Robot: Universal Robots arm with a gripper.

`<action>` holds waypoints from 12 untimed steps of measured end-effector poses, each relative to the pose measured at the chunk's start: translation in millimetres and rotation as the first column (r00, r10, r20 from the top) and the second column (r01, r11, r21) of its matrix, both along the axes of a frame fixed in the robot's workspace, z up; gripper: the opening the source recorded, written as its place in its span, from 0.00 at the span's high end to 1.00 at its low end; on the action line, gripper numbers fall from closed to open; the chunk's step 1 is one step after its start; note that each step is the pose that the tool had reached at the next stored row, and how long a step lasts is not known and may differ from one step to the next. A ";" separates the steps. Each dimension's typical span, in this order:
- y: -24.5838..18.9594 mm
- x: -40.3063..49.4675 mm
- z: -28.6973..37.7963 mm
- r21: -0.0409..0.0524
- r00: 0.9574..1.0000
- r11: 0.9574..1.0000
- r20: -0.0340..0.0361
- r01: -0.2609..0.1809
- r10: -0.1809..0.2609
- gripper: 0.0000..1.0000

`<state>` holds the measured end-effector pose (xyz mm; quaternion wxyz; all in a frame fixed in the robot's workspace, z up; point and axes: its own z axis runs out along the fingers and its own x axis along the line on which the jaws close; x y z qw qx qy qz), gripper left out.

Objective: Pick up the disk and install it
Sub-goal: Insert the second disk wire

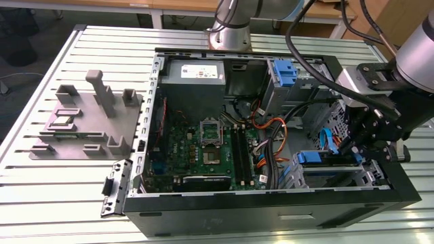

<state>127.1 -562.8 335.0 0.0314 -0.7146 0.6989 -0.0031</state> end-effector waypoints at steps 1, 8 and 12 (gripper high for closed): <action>0.0 0.0 0.0 -0.001 1.000 1.000 0.000 0.000 0.000 0.84; 0.0 0.0 0.0 -0.009 1.000 1.000 0.000 0.000 0.000 0.84; 0.1 0.0 0.0 -0.011 1.000 1.000 0.000 0.000 0.000 0.84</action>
